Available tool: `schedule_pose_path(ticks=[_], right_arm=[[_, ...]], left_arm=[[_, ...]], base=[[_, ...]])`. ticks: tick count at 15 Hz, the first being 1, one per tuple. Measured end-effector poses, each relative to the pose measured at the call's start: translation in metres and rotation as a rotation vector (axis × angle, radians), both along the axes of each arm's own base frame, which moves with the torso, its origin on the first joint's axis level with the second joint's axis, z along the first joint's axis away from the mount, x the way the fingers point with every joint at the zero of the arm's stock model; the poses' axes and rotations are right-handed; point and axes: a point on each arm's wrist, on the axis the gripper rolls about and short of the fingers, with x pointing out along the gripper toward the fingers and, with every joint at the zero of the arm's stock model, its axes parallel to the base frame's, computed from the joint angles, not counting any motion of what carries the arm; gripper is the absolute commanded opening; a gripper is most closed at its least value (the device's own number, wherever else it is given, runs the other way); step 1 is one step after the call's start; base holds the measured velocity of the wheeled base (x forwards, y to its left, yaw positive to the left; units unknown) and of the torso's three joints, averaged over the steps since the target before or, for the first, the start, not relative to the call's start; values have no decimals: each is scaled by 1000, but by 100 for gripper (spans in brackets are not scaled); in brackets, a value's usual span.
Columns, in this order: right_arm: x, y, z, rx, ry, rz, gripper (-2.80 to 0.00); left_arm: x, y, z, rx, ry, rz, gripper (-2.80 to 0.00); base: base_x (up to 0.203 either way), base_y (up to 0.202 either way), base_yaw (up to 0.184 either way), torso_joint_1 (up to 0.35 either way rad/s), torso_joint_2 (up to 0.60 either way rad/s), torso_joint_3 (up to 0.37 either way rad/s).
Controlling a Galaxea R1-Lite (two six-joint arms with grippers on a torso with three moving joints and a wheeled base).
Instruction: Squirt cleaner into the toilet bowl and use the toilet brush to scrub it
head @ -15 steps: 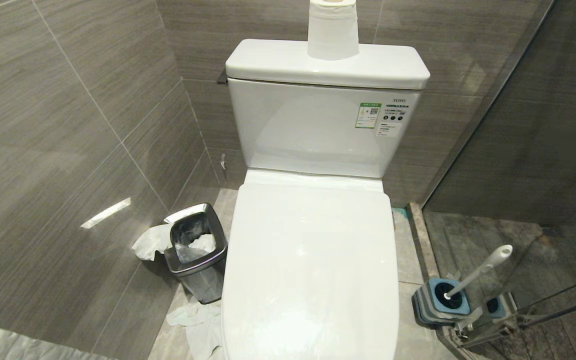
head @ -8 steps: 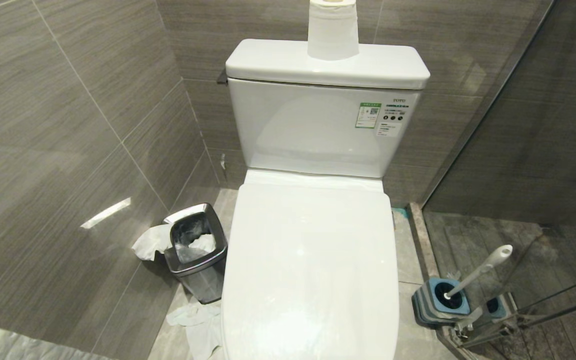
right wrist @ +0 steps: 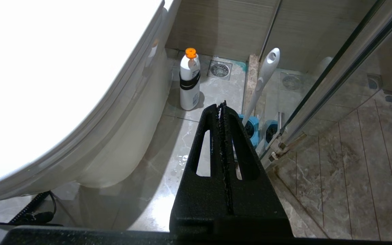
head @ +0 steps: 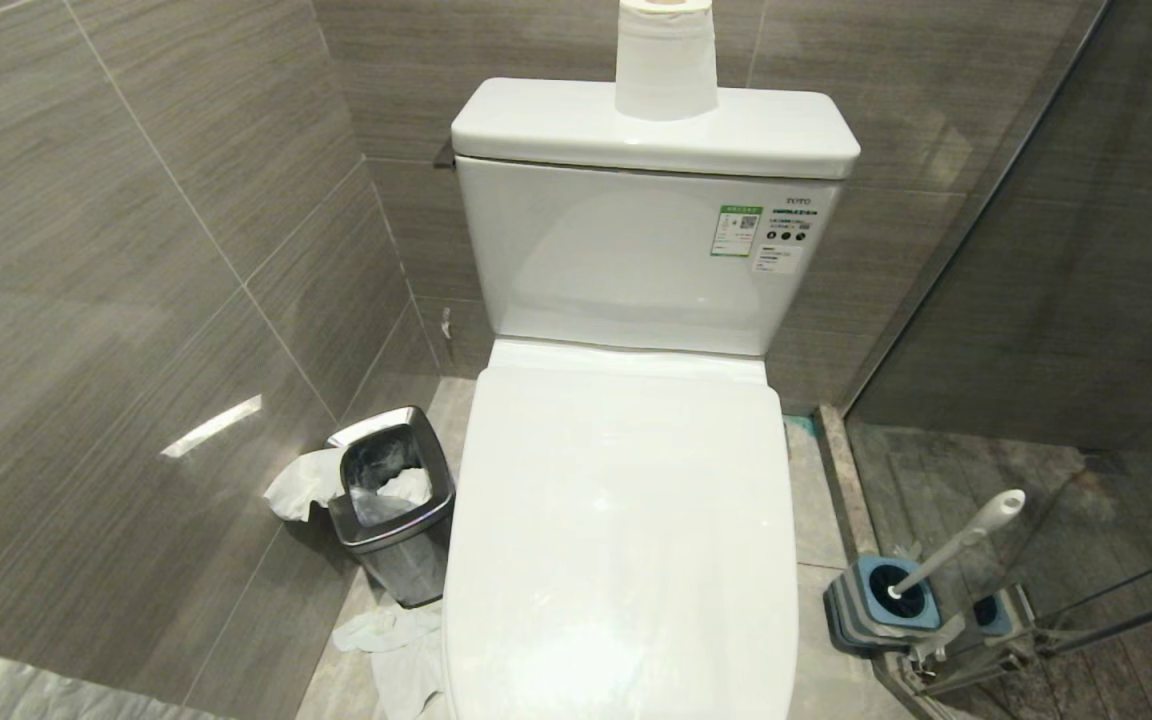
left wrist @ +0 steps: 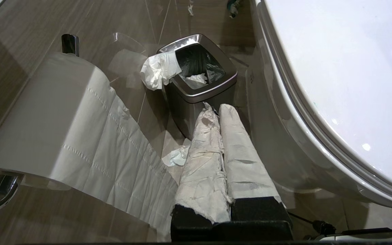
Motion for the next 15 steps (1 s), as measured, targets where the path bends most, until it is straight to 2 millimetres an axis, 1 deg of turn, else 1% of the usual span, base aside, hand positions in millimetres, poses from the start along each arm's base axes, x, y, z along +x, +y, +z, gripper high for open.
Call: schedule_pose_path(ticks=[15], right_arm=[[0,0,0,0,0,0,-280]], left_arm=[[0,0,0,0,0,0,-280]], base=[[0,0,0,0,0,0]])
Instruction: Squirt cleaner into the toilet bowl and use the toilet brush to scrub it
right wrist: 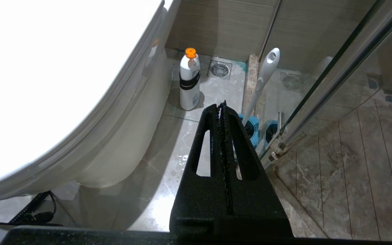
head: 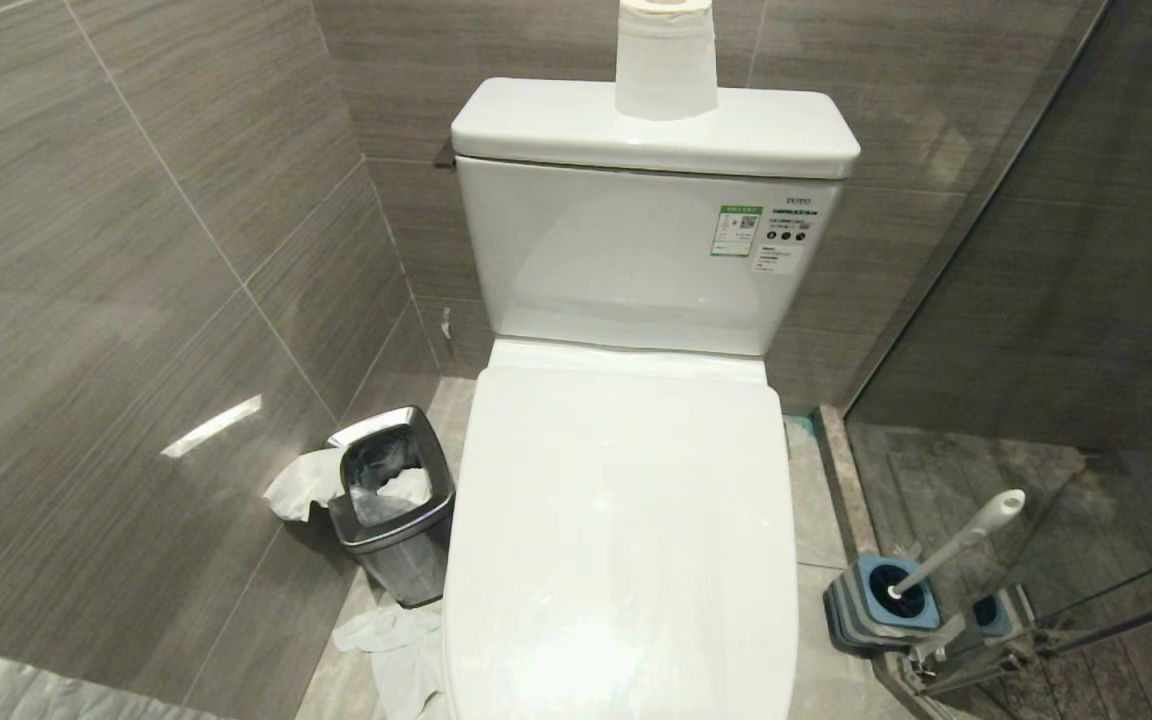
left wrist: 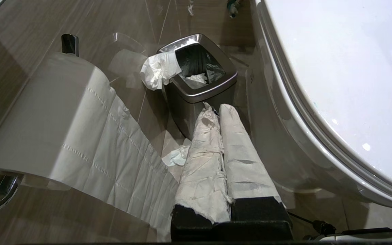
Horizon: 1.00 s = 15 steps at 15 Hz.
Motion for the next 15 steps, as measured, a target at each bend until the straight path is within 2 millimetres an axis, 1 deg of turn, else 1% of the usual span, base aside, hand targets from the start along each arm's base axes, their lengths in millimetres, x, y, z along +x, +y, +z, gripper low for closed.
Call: schedule_pose_path(ticks=[15], right_arm=[[0,0,0,0,0,0,-280]], left_arm=[[0,0,0,0,0,-1,-280]], base=[[0,0,0,0,0,0]])
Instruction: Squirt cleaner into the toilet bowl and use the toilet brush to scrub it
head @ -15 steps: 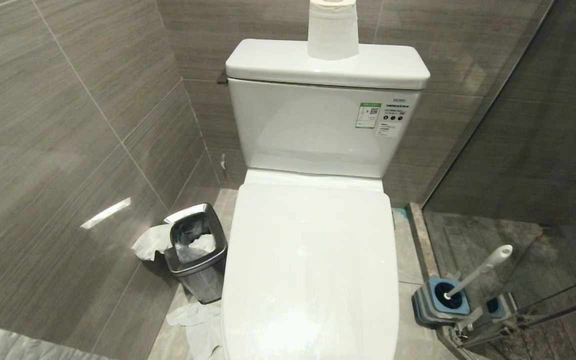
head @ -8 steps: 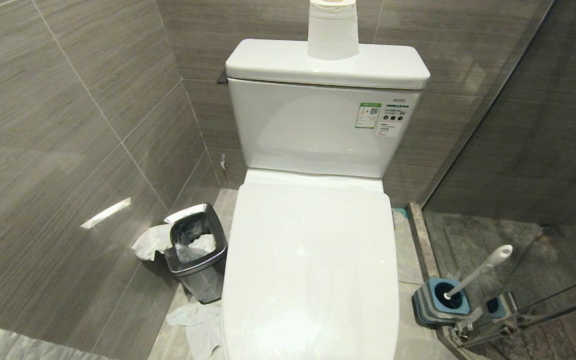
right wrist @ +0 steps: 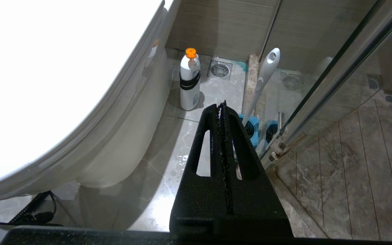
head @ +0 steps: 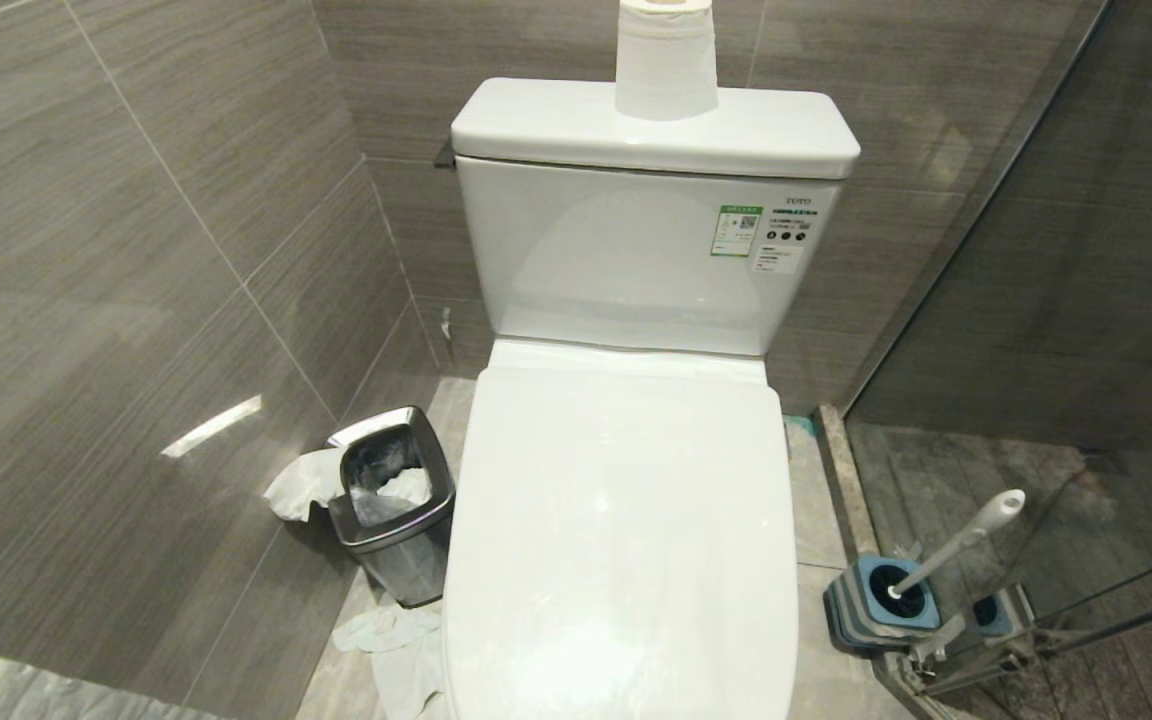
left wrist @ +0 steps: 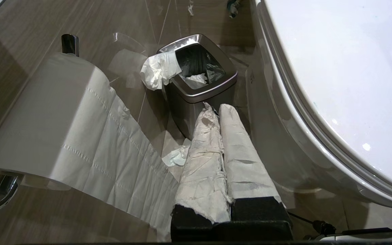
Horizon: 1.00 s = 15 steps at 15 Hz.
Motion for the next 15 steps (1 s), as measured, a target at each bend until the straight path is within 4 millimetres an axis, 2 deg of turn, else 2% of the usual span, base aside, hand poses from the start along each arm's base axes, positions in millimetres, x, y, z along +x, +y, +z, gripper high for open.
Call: schedule_pose_path(ticks=[15], right_arm=[[0,0,0,0,0,0,-280]], left_arm=[[0,0,0,0,0,0,-280]], base=[[0,0,0,0,0,0]])
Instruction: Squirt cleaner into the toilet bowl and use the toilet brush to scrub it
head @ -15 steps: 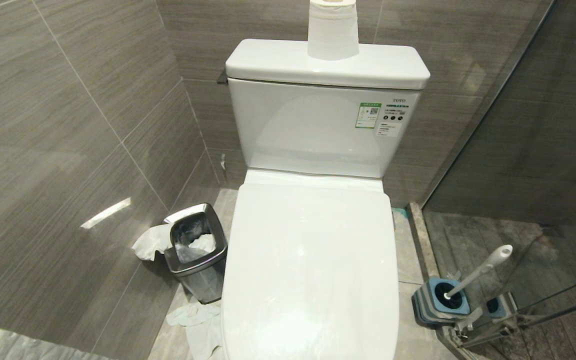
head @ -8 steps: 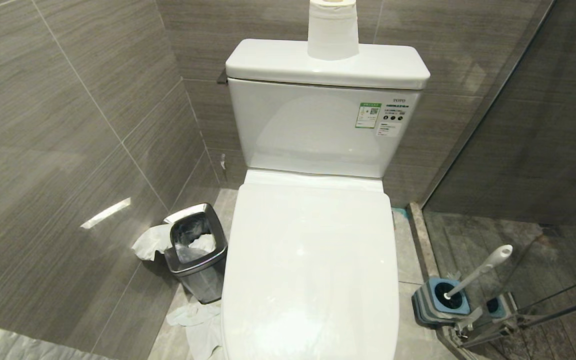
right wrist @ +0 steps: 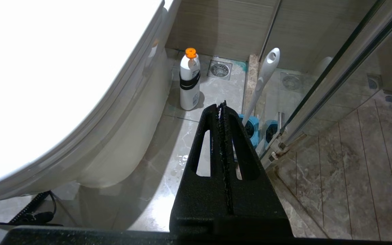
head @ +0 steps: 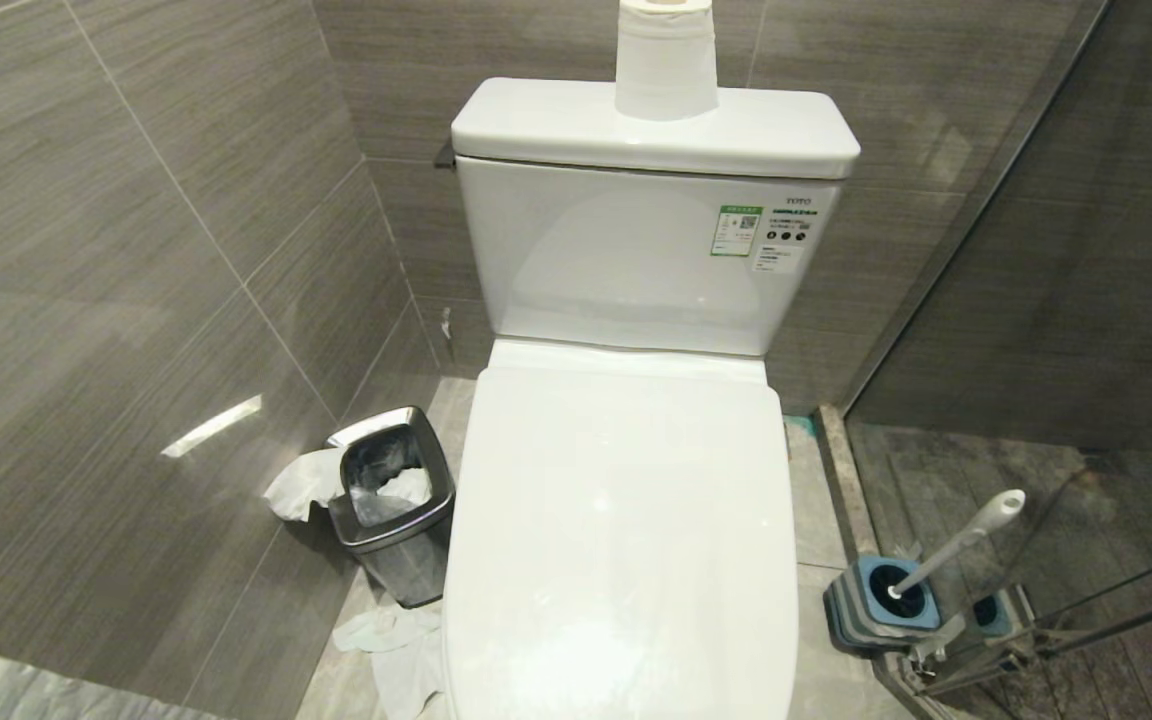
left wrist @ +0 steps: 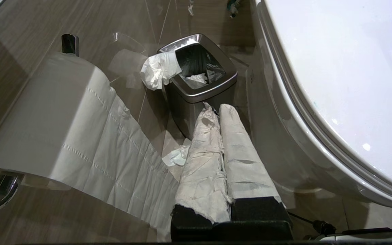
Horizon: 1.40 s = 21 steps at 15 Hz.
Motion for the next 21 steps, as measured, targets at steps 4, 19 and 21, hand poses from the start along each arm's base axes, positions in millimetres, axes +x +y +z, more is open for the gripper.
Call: schedule_pose_path(ticks=[4,19,21], right_arm=[[0,0,0,0,0,0,-280],[0,0,0,0,0,0,-280],[0,0,0,0,0,0,-280]], left_arm=[[0,0,0,0,0,1,-280],[0,0,0,0,0,0,-280],[0,0,0,0,0,1,-280]], base=[[0,0,0,0,0,0],[0,0,0,0,0,0],[0,0,0,0,0,0]])
